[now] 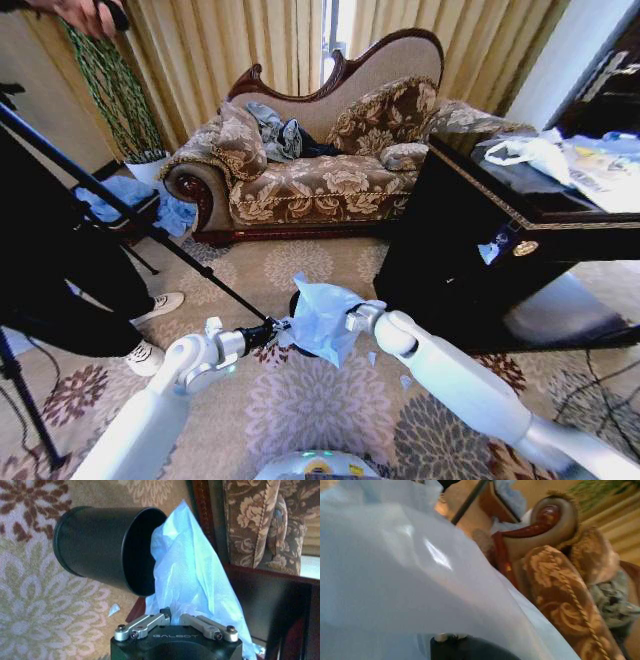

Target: Place a garbage bag over the trash bin.

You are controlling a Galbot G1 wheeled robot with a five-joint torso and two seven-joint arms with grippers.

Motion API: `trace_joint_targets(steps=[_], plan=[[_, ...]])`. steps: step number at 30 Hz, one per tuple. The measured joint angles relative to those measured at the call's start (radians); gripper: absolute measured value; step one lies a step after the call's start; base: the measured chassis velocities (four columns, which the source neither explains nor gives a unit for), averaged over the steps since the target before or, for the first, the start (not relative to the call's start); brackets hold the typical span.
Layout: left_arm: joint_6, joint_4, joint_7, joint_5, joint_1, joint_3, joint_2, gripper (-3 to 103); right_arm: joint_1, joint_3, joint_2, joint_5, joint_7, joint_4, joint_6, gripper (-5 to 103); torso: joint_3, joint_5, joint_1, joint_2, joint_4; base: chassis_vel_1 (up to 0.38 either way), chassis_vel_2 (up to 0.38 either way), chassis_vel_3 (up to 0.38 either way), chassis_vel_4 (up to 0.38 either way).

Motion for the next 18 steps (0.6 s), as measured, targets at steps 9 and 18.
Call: trace_joint_targets(steps=[9,18], plan=[[0.027,0.001,-0.003,-0.036,0.081,-0.028,-0.029,0,0.22,-0.195,0.054,0.056,-0.12,-0.063,-0.011,0,0.0,-0.0001,0.0,0.0,0.0004,0.0,0.0,0.0,0.0],[0.059,0.01,0.001,-0.076,0.067,-0.069,-0.047,0,0.33,-0.253,0.173,-0.01,-0.166,-0.22,0.023,0,0.0,-0.0002,0.0,0.0,0.0003,0.0,0.0,0.0,0.0]])
